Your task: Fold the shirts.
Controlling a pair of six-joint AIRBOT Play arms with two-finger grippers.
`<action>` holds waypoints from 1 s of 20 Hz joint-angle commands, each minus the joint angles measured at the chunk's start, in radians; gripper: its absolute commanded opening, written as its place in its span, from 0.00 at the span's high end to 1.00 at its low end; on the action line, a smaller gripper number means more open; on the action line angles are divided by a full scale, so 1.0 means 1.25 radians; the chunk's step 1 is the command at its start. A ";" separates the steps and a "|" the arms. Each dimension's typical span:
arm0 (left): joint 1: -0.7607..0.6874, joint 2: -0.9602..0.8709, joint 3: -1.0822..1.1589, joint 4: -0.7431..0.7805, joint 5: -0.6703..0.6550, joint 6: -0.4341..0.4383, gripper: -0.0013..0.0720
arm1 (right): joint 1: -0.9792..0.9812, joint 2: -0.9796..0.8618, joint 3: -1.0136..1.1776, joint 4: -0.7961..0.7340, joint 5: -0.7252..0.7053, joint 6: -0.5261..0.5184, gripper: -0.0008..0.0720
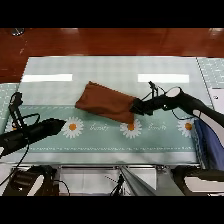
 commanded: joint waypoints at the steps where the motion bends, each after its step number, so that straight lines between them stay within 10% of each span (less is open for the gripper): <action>1: 0.000 0.000 0.000 0.000 0.000 0.001 0.96 | 0.009 -0.031 0.181 -0.033 0.116 -0.047 0.96; 11: 0.000 0.000 -0.004 -0.001 0.000 0.000 0.96 | -0.168 -0.001 0.868 -0.288 0.515 0.156 0.96; 20: 0.000 0.000 -0.004 -0.016 -0.002 0.001 0.96 | -0.588 0.158 0.856 -0.467 0.753 0.259 0.96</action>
